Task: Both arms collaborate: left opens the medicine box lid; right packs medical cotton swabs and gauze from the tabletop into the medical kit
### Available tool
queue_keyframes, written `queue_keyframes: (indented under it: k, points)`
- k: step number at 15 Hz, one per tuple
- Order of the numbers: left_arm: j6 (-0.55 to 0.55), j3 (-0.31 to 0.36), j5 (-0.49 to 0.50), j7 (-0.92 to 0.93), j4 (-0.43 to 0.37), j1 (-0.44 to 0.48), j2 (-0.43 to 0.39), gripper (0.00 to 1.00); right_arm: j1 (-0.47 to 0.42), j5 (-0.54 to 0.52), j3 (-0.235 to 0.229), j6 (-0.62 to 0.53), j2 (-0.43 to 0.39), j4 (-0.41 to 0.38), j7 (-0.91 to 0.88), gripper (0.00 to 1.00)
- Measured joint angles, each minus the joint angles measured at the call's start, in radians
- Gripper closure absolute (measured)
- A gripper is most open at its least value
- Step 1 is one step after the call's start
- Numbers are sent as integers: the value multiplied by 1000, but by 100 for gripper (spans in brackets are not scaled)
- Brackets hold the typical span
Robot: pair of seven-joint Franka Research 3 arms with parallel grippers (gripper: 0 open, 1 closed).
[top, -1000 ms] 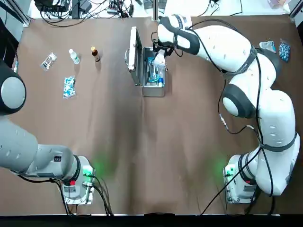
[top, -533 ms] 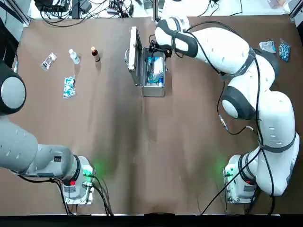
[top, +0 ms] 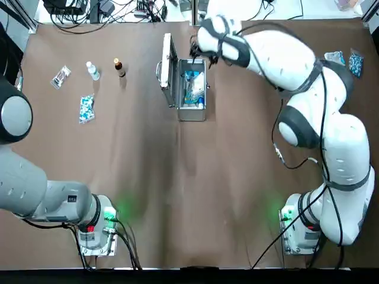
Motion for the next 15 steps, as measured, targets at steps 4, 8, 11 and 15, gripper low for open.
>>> queue_keyframes:
  k: [4, 8, 11, 15]
  points:
    - [0, 0, 0, 0, 0, 0, 0, 0, -150, -1, -17, -106, -78, 5, -135, 1]
    - [0, 0, 0, 0, -1, 0, 0, 0, -313, -3, -48, -317, -180, 6, -325, 1]
    - [0, 0, 0, 1, -1, 0, 0, 0, -424, -27, -91, -460, -261, 7, -466, 1]
    - [0, 0, 0, 1, -1, 0, 0, 0, -481, -147, -140, -553, -351, 6, -560, 1]
